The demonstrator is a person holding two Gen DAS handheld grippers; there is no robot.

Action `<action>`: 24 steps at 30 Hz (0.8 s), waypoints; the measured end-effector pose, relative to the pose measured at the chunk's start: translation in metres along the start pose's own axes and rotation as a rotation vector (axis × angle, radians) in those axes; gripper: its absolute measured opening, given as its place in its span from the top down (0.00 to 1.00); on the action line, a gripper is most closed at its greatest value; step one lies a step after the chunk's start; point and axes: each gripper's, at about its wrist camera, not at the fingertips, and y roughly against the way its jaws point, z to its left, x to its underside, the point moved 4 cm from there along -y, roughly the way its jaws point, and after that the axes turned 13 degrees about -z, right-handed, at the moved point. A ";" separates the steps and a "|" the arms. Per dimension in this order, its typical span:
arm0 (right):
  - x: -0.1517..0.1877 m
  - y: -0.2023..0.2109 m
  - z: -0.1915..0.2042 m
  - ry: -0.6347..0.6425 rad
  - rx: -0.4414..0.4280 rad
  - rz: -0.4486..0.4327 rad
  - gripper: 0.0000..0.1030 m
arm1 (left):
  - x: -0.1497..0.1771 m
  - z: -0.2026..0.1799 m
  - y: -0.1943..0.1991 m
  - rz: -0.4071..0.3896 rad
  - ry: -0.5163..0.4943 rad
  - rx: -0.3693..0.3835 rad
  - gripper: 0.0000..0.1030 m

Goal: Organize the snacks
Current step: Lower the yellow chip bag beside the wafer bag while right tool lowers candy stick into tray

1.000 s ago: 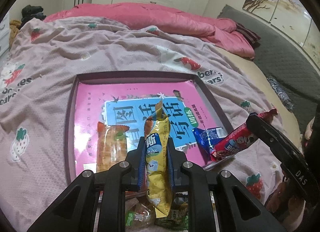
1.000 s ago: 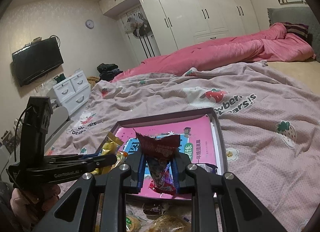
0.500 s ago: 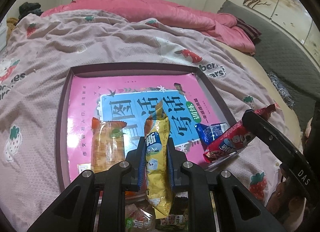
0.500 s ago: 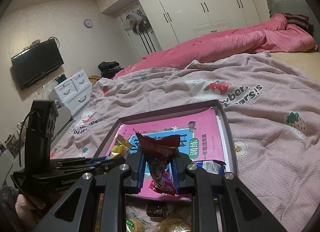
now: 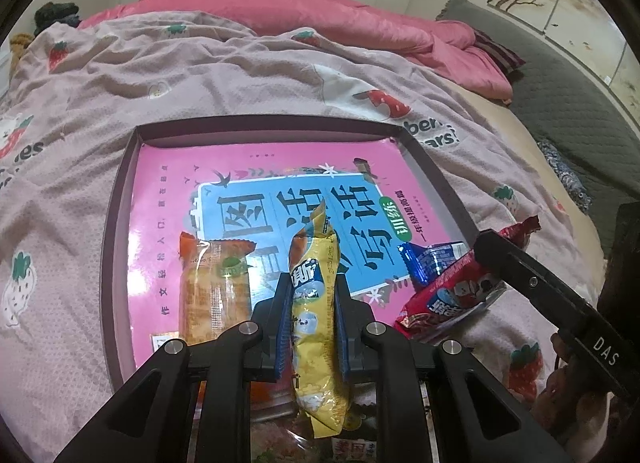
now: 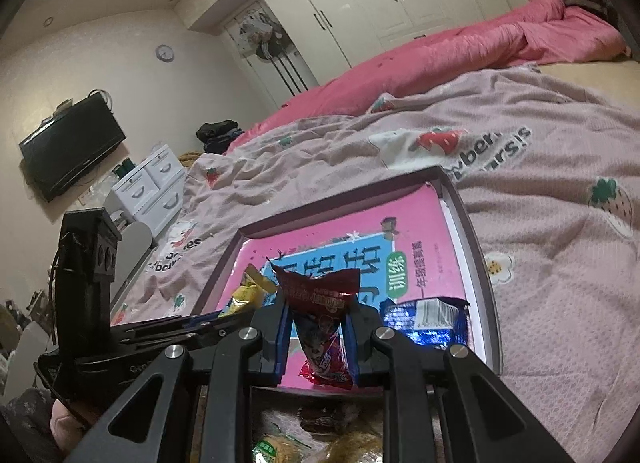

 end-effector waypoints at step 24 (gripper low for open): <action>0.007 -0.002 -0.040 -0.132 0.085 0.033 0.77 | 0.005 0.004 -0.016 0.027 0.006 0.005 0.79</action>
